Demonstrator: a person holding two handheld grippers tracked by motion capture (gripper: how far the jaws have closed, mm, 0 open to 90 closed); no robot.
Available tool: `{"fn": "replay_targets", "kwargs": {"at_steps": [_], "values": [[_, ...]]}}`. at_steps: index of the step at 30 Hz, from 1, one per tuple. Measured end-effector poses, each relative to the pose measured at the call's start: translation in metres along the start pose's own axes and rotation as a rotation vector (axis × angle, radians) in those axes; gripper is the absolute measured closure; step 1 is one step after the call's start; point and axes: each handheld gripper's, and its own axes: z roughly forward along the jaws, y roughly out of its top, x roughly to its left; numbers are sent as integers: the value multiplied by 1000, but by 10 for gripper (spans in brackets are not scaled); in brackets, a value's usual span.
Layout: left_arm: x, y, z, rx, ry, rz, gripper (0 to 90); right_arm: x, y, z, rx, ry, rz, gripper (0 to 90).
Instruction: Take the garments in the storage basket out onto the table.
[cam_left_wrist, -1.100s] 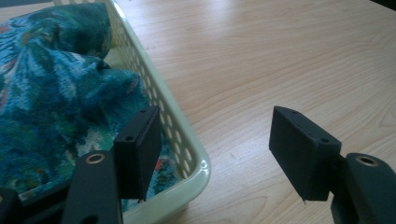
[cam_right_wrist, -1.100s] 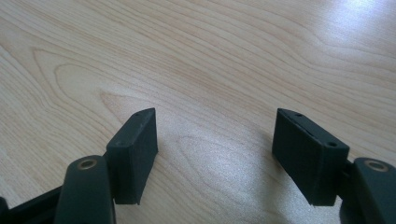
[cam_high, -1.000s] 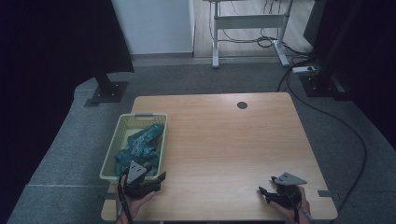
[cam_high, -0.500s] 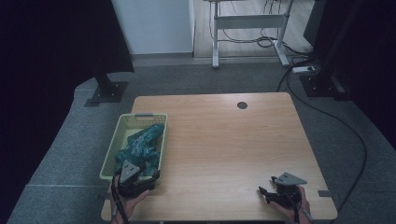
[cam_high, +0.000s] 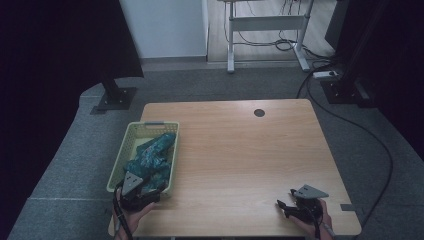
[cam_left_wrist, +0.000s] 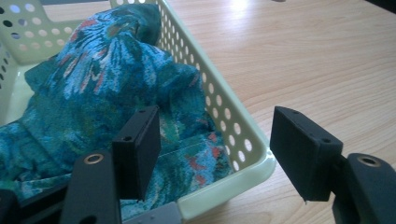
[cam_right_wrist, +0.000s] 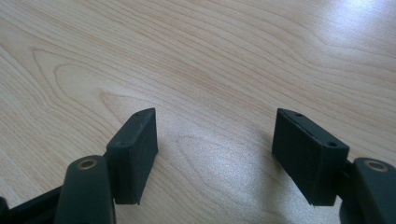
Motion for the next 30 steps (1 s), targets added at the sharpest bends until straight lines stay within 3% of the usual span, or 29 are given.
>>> {"fn": "replay_targets", "kwargs": {"at_steps": [13,30], "values": [[10,-3,0,2,27,-24,306,0,0,0,0,-4,3,307],[17,0,-1,-10,71,-15,311,1,0,0,0,-5,4,307]]}}
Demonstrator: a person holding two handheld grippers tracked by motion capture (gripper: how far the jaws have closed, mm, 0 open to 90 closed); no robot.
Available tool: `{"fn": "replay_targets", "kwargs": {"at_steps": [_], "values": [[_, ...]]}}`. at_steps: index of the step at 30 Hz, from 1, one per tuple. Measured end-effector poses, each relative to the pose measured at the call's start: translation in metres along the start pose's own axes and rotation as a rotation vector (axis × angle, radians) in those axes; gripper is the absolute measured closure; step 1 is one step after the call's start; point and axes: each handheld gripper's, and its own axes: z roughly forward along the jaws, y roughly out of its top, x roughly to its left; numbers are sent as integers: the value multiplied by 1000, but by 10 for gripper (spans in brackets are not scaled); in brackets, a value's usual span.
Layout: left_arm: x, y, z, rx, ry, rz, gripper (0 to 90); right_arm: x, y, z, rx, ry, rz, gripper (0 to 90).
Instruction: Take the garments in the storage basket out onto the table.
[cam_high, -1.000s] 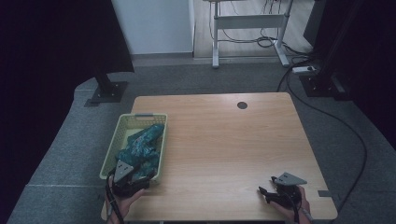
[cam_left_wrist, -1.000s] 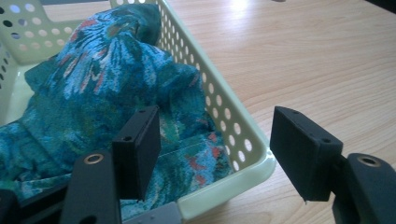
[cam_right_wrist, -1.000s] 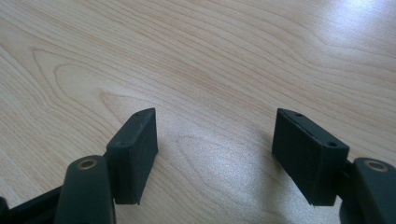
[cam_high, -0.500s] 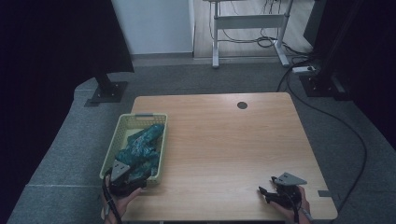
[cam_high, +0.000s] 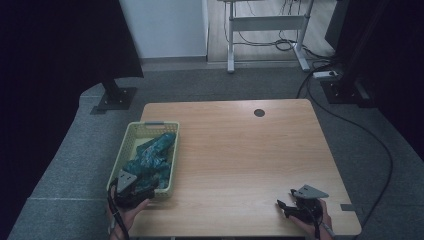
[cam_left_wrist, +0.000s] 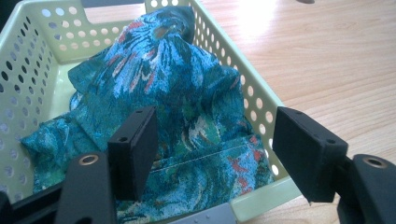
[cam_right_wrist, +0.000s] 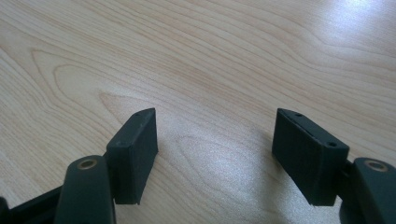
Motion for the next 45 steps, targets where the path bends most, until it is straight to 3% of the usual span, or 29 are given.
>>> {"fn": "replay_targets", "kwargs": {"at_steps": [6,9,22,27,36,45], "values": [[-2,6,3,0,-1,11,309,0,0,0,0,0,0,307],[-4,7,8,4,21,32,301,0,0,0,0,-1,1,307],[2,11,13,10,31,15,285,0,0,0,0,-4,3,307],[1,17,12,-11,36,-2,281,1,-1,-1,-1,-8,7,308],[2,26,21,17,53,16,279,2,-1,-1,-1,-7,6,308],[10,32,27,31,33,-13,280,2,-1,-1,0,-7,8,308]]}}
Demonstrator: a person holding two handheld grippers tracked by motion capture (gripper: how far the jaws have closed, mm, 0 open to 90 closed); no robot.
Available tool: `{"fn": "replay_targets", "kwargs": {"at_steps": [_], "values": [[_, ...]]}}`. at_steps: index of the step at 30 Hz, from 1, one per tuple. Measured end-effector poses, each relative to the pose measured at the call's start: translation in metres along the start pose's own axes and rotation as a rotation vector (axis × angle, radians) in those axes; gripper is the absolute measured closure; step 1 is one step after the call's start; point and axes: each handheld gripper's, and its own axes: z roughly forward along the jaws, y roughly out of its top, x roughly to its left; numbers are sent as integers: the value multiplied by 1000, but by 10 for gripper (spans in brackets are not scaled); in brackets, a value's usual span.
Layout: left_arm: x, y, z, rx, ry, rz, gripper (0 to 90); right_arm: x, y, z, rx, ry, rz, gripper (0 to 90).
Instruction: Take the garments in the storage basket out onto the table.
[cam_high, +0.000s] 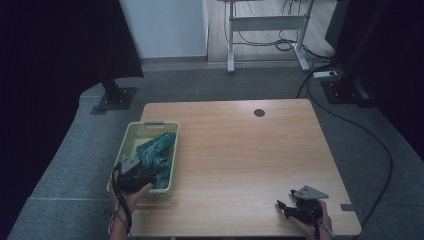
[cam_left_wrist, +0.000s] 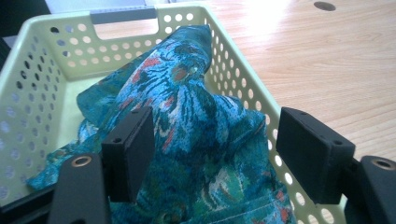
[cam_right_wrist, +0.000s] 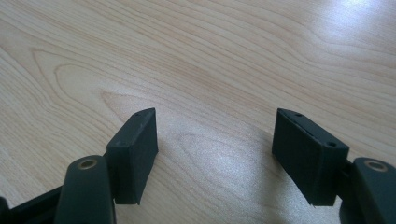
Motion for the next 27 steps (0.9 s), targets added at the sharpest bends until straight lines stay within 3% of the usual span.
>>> {"fn": "replay_targets", "kwargs": {"at_steps": [6,17,27], "values": [[1,5,3,3,-8,-12,276,0,0,0,0,0,0,308],[12,11,7,15,15,-40,274,0,0,0,0,-1,1,308],[14,15,24,52,30,-48,258,0,0,0,0,-1,1,308]]}}
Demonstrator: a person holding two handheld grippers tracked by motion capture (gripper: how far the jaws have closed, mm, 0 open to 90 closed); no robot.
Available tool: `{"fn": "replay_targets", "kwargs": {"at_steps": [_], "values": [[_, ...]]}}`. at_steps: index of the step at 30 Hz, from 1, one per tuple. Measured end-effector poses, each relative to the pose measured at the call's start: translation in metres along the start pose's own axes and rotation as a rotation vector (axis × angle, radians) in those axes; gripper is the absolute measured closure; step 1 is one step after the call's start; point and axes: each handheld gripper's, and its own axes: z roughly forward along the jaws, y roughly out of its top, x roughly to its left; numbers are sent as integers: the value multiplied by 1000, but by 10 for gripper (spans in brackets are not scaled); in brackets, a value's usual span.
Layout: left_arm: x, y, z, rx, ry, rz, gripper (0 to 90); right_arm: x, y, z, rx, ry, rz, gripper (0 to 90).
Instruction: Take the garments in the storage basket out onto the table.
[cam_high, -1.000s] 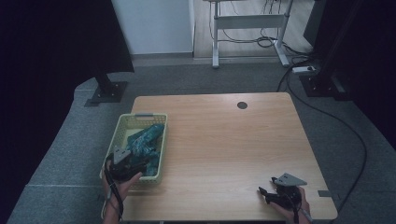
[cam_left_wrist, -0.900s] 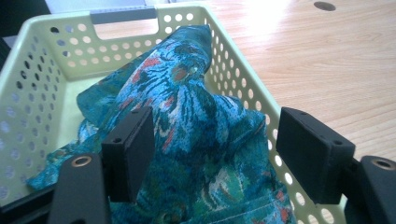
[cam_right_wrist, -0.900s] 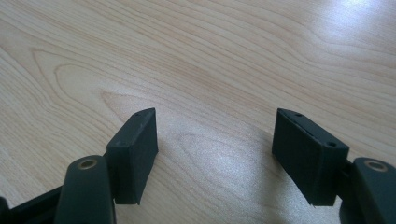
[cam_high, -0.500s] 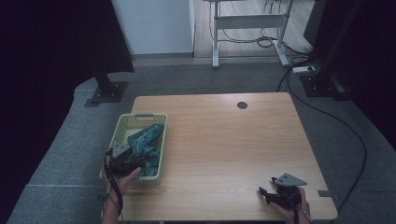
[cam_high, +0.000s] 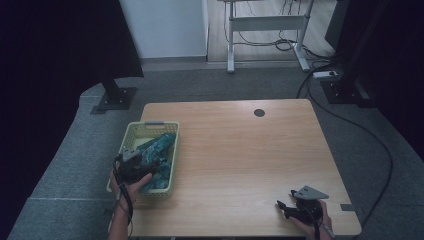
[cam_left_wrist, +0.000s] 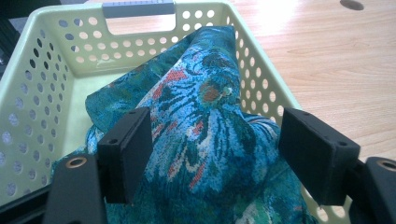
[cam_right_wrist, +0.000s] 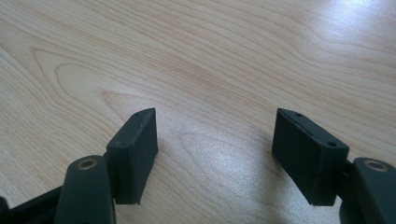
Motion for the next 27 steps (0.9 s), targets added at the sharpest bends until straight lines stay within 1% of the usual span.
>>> {"fn": "replay_targets", "kwargs": {"at_steps": [6,8,17,19,23,27], "values": [[2,1,2,9,-4,1,255,0,0,0,0,0,0,308],[4,3,4,13,-15,-10,253,0,0,0,0,0,0,307],[12,6,13,38,-8,-34,235,0,0,0,0,0,0,308],[13,7,15,42,-18,-40,238,0,0,0,0,0,0,308],[12,9,18,58,-29,-35,237,0,0,0,0,0,0,308],[10,11,21,54,-38,-39,238,0,0,0,0,0,0,308]]}}
